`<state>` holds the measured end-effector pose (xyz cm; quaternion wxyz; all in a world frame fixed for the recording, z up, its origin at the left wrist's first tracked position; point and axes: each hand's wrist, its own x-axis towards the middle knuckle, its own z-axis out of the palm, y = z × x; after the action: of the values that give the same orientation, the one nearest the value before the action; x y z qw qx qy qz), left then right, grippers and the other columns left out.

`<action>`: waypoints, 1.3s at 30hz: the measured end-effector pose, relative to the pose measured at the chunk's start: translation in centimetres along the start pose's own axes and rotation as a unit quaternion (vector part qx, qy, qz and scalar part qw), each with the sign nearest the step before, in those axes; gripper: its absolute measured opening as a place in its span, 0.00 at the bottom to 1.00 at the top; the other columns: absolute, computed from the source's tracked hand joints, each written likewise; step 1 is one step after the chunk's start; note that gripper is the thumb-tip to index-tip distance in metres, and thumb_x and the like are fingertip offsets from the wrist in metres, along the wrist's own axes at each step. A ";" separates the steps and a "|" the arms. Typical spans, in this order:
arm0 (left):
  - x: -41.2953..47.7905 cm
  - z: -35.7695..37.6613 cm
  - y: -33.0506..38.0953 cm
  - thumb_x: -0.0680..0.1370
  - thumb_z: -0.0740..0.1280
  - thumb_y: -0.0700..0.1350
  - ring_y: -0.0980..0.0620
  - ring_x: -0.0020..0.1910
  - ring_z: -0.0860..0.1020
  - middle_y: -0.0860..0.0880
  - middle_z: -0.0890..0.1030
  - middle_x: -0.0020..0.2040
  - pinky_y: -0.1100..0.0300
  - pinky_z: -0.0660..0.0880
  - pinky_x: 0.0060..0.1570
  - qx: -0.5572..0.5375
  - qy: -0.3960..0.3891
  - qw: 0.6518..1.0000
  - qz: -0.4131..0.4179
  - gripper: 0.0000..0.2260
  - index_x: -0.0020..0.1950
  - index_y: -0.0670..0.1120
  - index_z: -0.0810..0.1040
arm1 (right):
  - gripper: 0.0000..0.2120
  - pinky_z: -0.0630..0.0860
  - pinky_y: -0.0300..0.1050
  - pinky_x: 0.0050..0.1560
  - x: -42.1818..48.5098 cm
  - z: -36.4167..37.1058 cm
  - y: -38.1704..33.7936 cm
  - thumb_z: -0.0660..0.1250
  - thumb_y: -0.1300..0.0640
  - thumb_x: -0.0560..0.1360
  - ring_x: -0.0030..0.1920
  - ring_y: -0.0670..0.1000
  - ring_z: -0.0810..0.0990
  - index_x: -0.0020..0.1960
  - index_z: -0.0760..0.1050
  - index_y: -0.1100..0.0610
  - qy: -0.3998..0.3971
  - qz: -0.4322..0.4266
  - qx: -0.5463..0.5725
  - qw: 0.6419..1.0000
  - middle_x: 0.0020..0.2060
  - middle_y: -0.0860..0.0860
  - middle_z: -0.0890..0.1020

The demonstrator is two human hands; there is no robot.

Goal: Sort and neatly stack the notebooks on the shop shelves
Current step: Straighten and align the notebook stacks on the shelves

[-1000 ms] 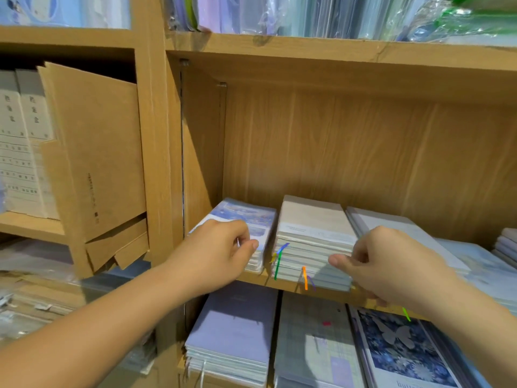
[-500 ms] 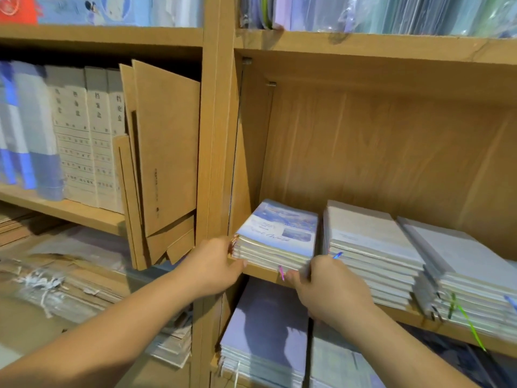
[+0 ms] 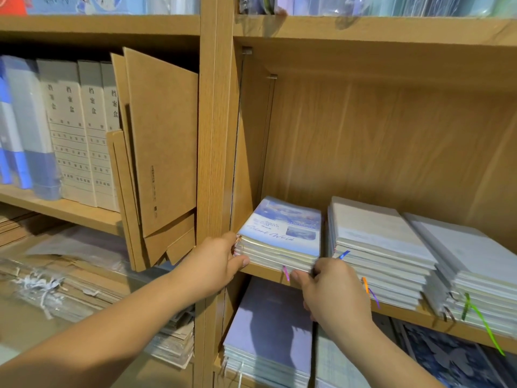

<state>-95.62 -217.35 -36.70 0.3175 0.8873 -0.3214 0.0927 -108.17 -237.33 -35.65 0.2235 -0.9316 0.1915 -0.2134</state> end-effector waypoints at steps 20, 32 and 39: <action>2.1 -4.4 2.7 0.83 0.62 0.58 0.55 0.39 0.80 0.53 0.81 0.43 0.58 0.76 0.37 0.151 -0.113 0.982 -0.022 0.11 0.50 0.52 0.75 | 0.12 0.70 0.47 0.43 0.3 -3.1 -2.3 0.58 0.44 0.84 0.52 0.58 0.83 0.50 0.72 0.51 -0.057 -0.005 -0.137 0.989 0.50 0.51 0.82; 1.6 -4.0 2.7 0.86 0.56 0.57 0.52 0.43 0.79 0.51 0.81 0.45 0.55 0.77 0.42 0.182 -0.100 0.978 -0.002 0.15 0.54 0.50 0.77 | 0.10 0.78 0.47 0.53 1.1 -3.6 -2.5 0.57 0.47 0.85 0.49 0.58 0.85 0.52 0.75 0.48 -0.127 0.006 -0.147 0.981 0.49 0.53 0.84; 1.5 -3.8 2.6 0.85 0.58 0.56 0.53 0.40 0.78 0.52 0.79 0.40 0.59 0.72 0.37 0.160 -0.082 0.983 -0.015 0.15 0.53 0.49 0.80 | 0.19 0.74 0.48 0.48 1.2 -3.7 -2.8 0.57 0.41 0.84 0.51 0.59 0.83 0.56 0.78 0.55 -0.104 0.021 -0.157 0.982 0.48 0.54 0.83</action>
<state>-95.96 -217.29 -31.80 0.1448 0.9361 -0.3139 0.0648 -108.19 -236.79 -30.92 0.0978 -0.9679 0.2180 -0.0778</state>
